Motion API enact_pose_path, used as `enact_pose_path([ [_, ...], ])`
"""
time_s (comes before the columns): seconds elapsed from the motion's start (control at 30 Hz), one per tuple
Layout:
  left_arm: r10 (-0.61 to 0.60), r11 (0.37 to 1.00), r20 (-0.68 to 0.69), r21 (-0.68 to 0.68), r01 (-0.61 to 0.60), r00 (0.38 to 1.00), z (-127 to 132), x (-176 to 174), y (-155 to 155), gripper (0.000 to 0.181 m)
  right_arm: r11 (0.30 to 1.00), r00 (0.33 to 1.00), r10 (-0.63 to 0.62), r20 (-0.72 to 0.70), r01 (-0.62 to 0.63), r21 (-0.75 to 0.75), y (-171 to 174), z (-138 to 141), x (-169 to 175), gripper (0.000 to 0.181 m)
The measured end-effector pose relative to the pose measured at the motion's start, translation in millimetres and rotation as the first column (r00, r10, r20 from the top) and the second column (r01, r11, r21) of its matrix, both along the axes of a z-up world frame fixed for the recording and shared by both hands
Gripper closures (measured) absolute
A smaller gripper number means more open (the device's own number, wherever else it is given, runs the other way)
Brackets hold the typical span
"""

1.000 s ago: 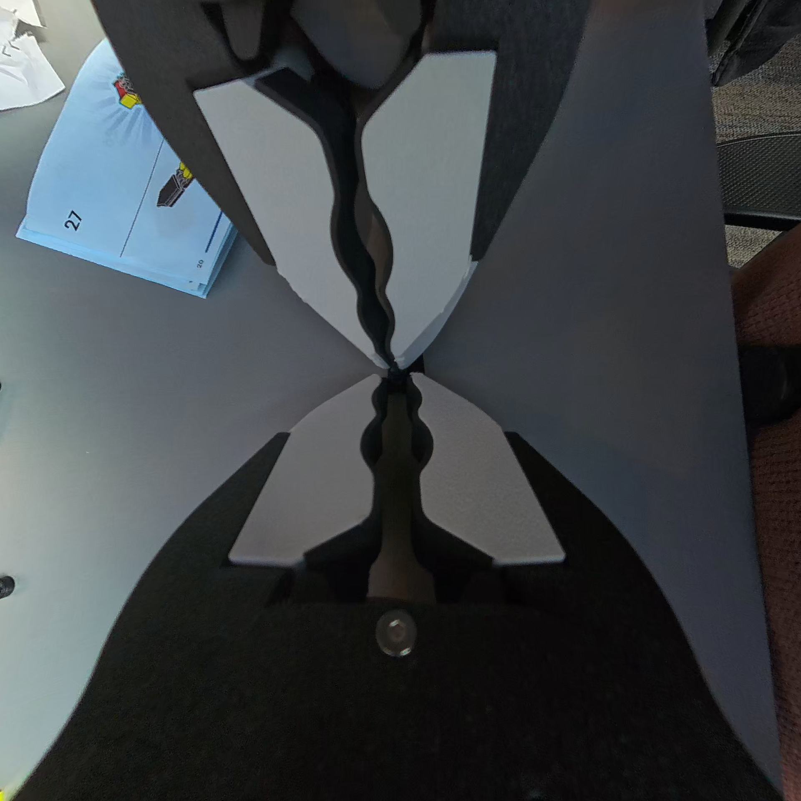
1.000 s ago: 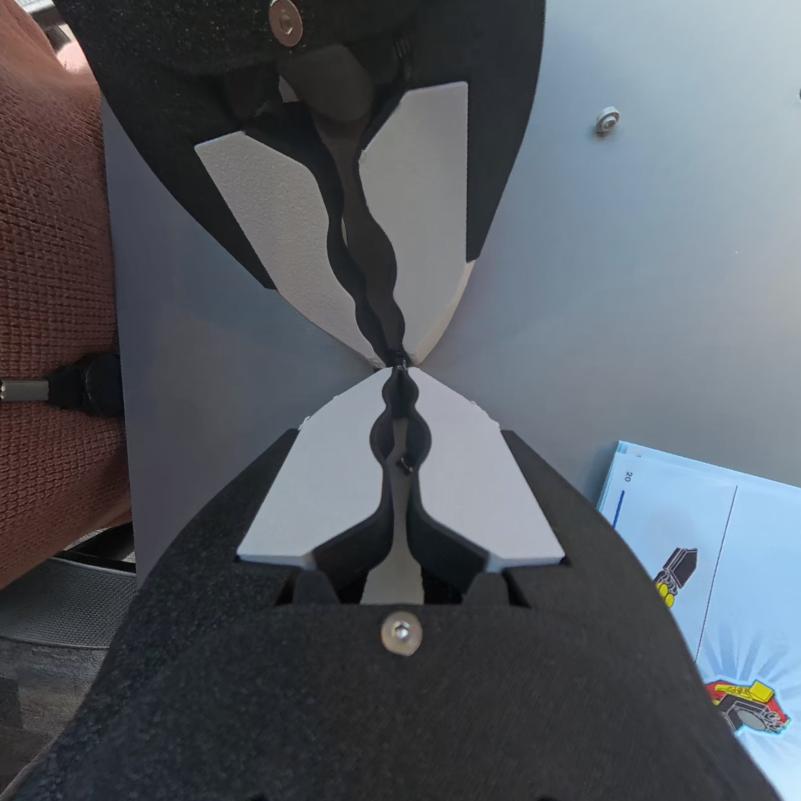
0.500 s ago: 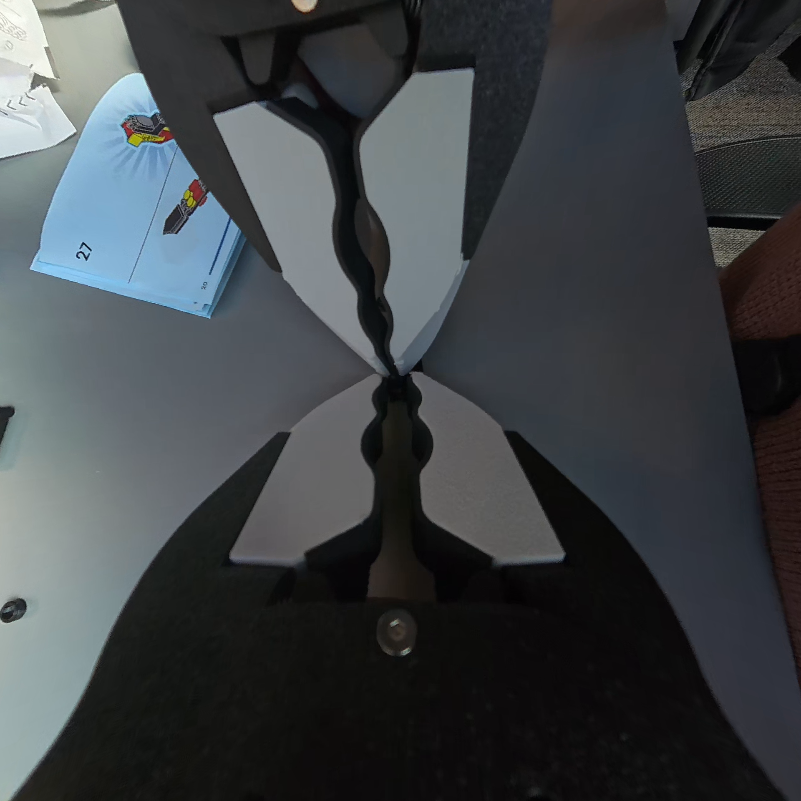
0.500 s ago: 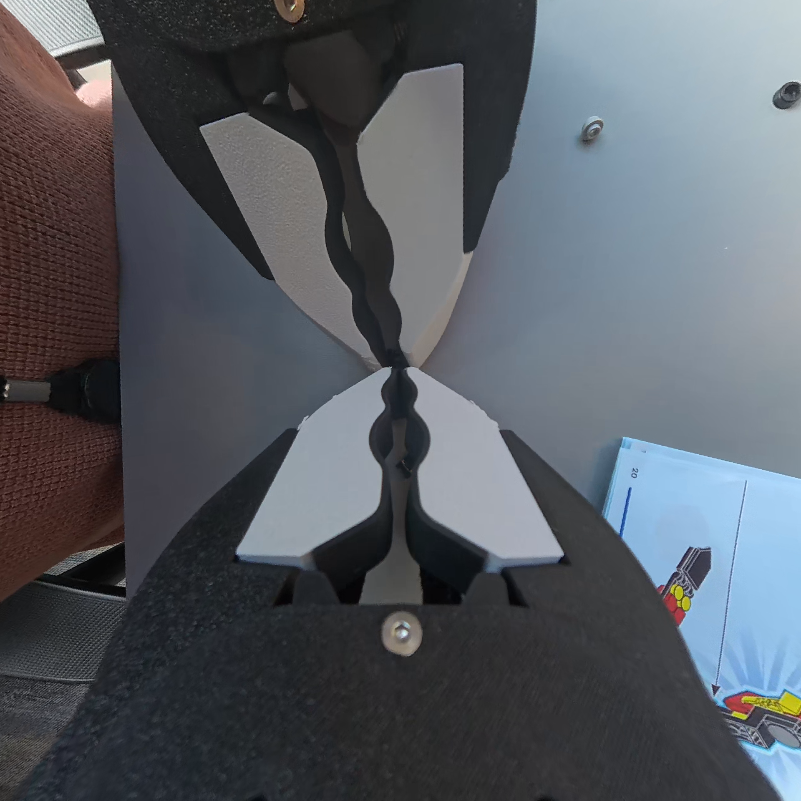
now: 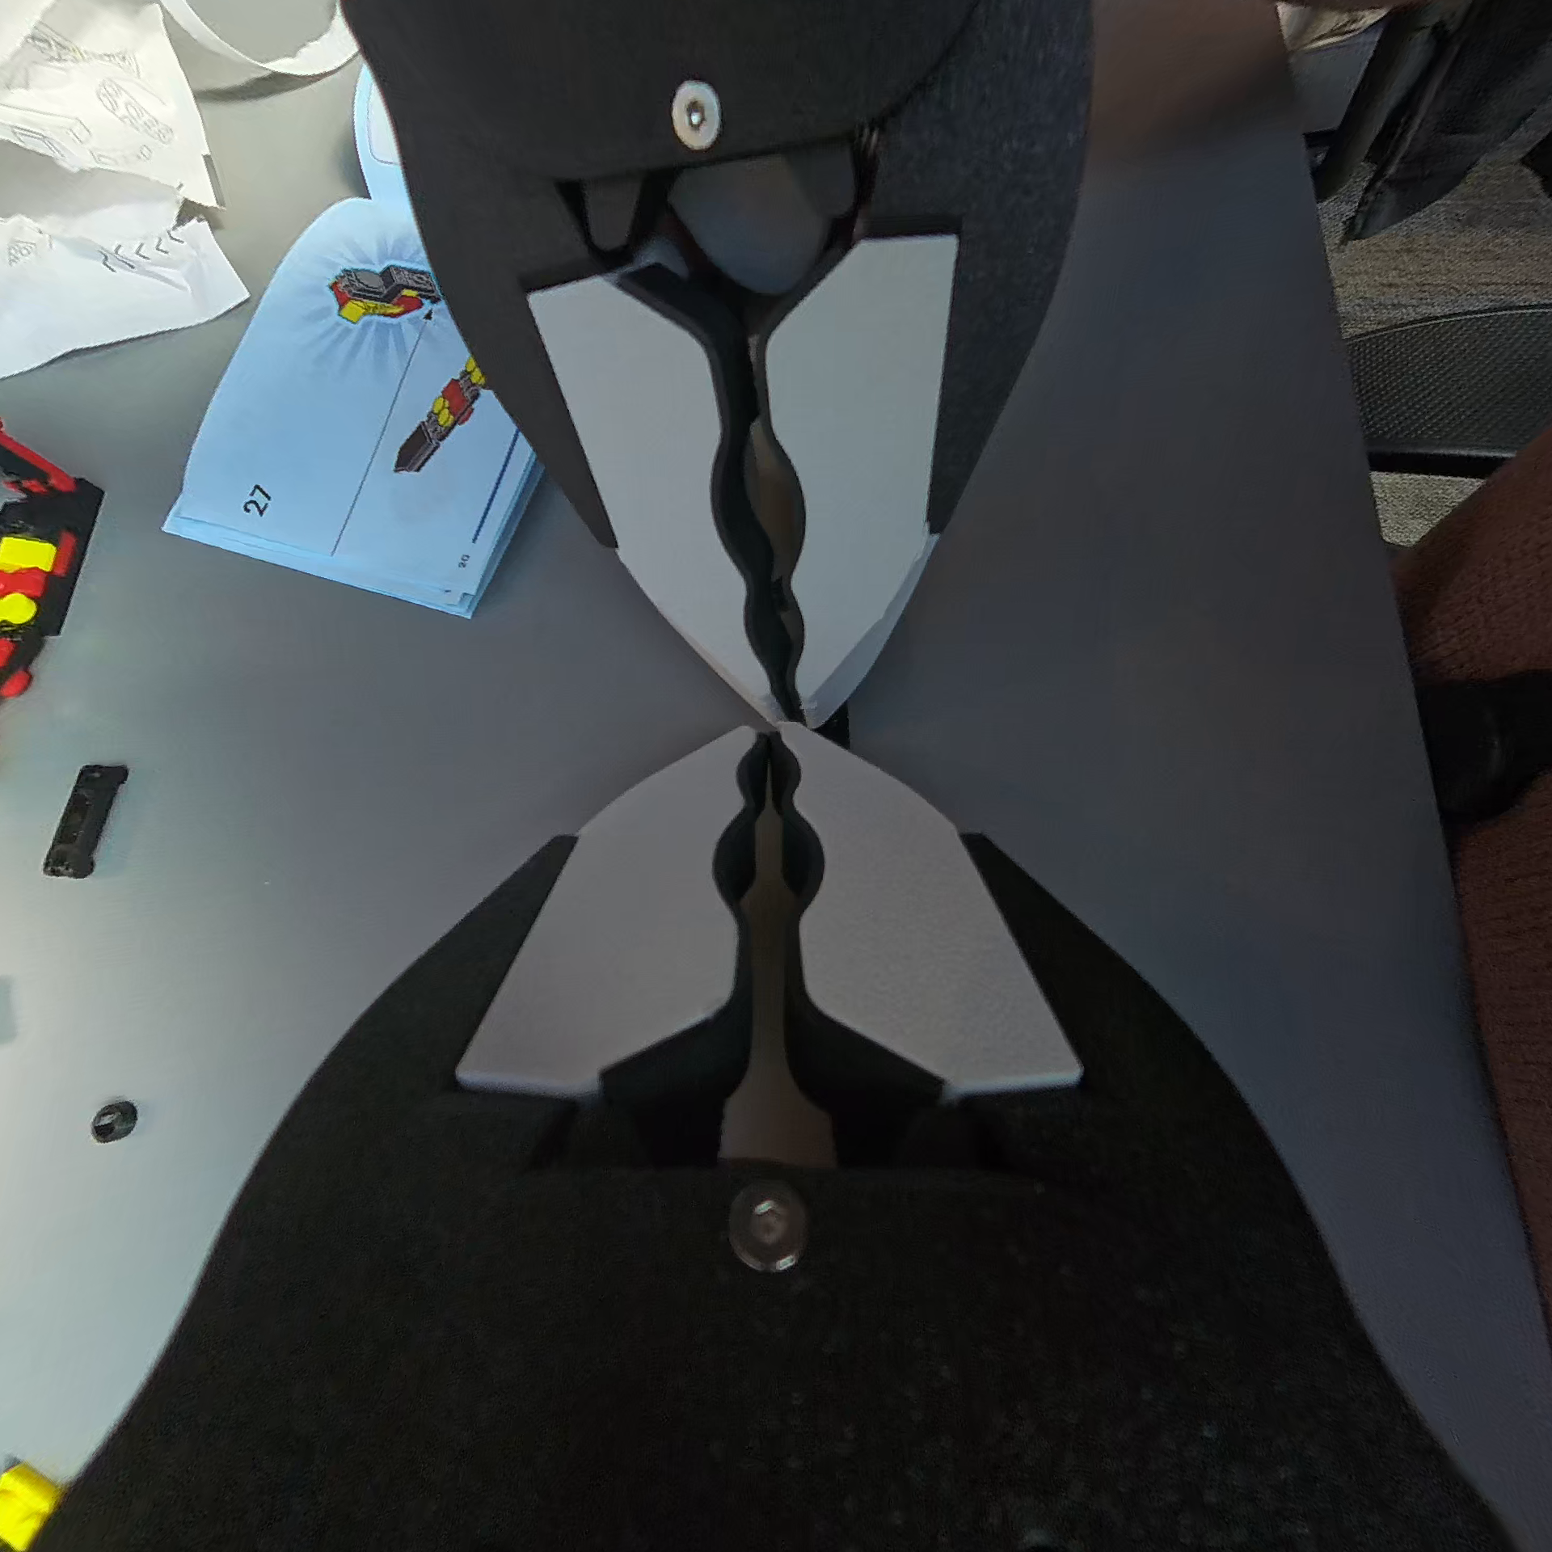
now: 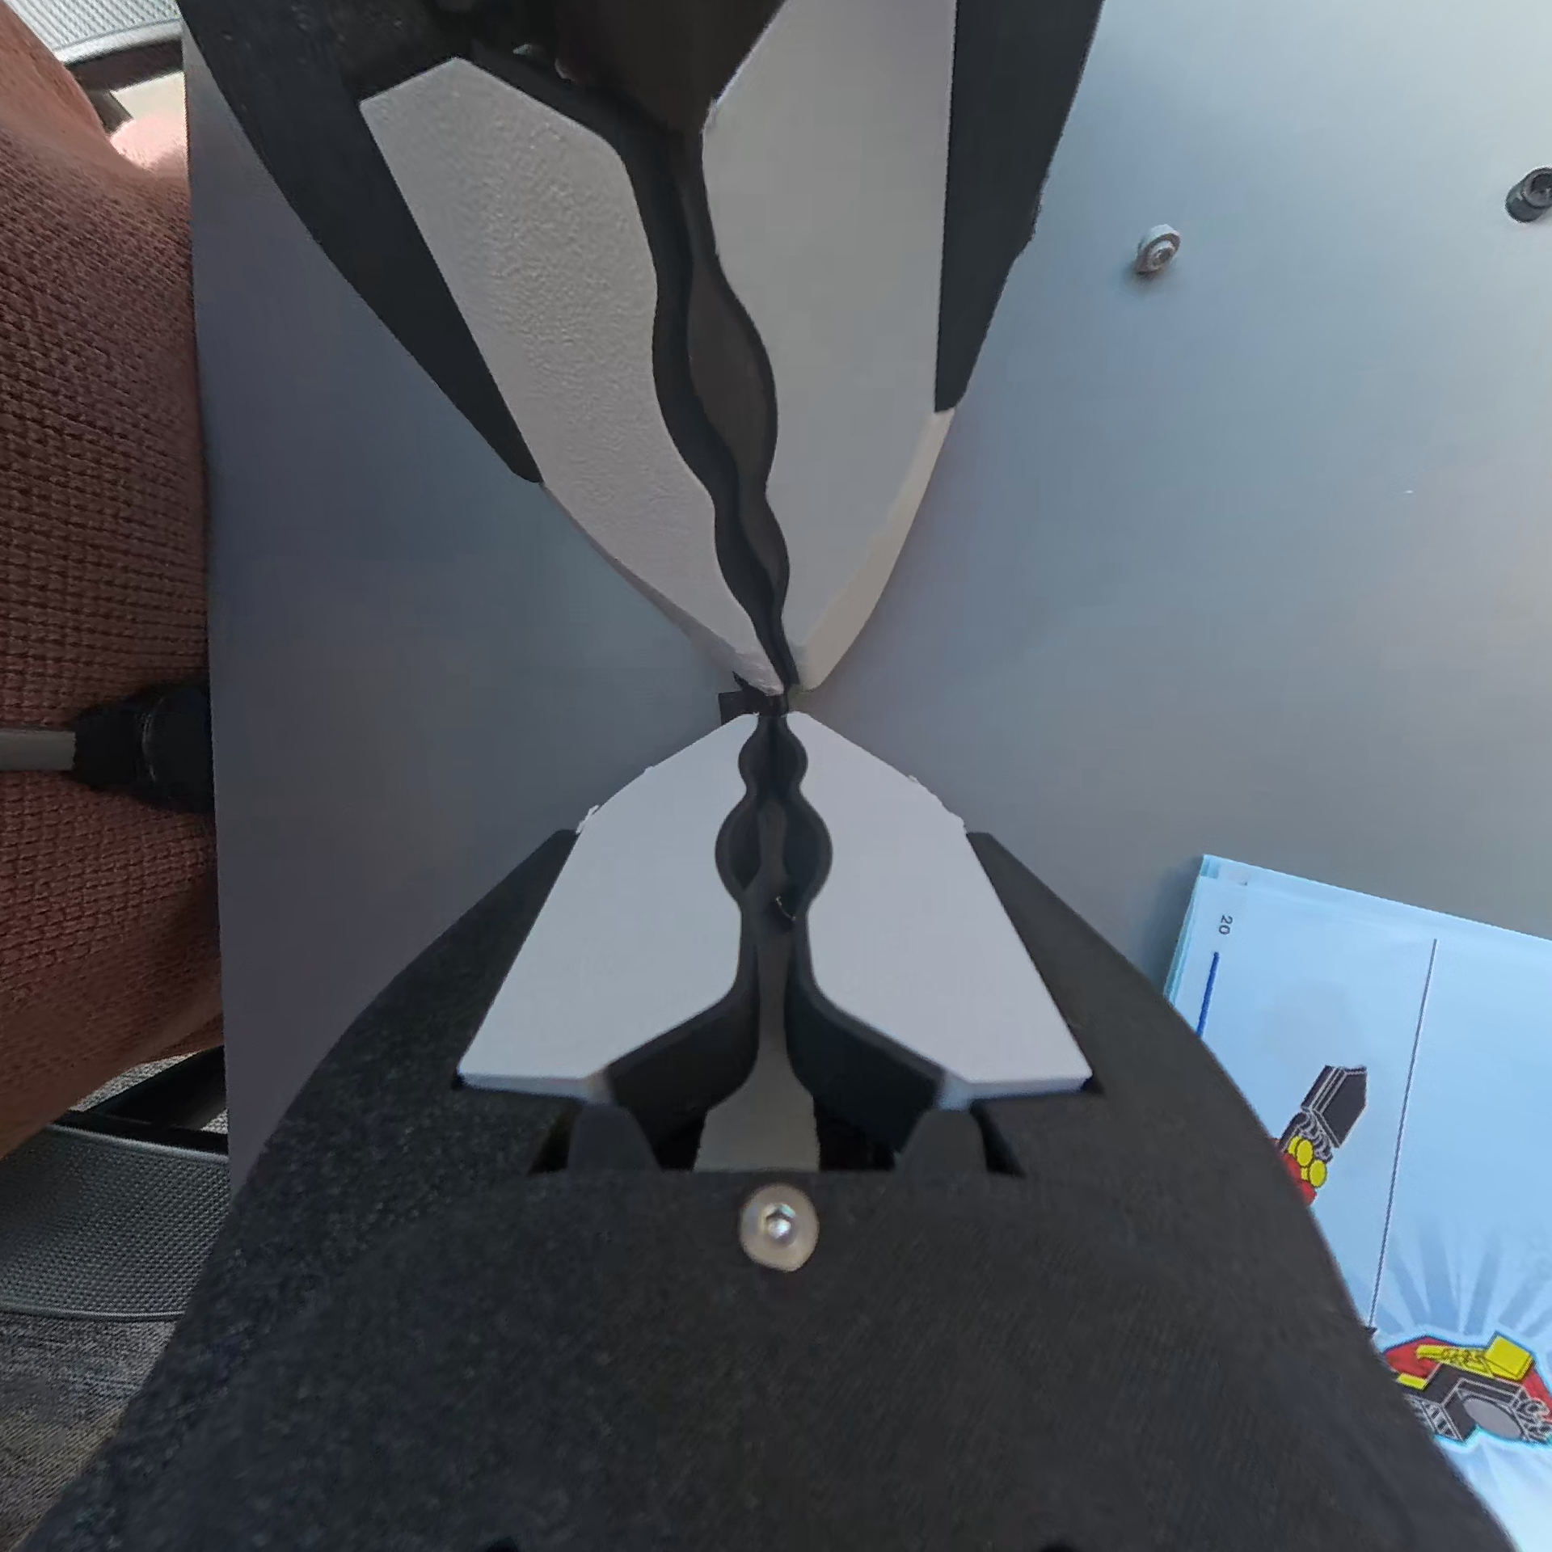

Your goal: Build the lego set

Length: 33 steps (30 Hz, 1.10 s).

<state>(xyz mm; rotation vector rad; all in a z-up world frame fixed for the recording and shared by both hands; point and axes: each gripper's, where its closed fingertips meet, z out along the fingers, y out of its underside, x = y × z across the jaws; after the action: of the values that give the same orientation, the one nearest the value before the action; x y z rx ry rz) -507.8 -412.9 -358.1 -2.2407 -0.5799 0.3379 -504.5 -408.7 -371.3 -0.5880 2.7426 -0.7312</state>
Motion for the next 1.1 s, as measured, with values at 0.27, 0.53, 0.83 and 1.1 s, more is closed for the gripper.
enact_pose_path([
  [0.27, -0.054, 0.997, 0.017, -0.060, 0.055, 0.998, -8.2, 4.0, 3.4, 0.181, 1.000, 1.000, 0.005, 0.000, -0.005, 0.008, 0.0, 0.0, 0.0, 0.181],
  [0.53, -0.108, 0.992, 0.070, -0.060, 0.112, 0.992, -8.9, 5.1, 3.4, 0.181, 1.000, 1.000, 0.015, 0.013, -0.015, 0.009, -0.3, -0.1, 0.4, 0.181],
  [0.83, -0.172, 0.981, 0.116, -0.075, 0.181, 0.978, -9.4, 5.2, 3.0, 0.181, 1.000, 1.000, 0.012, 0.015, -0.012, 0.005, -0.7, -0.4, 0.9, 0.181],
  [1.1, -0.234, 0.965, 0.151, -0.082, 0.248, 0.960, -9.7, 5.5, 2.9, 0.181, 1.000, 1.000, 0.006, 0.022, -0.006, 0.001, -0.8, -0.3, 1.0, 0.181],
])
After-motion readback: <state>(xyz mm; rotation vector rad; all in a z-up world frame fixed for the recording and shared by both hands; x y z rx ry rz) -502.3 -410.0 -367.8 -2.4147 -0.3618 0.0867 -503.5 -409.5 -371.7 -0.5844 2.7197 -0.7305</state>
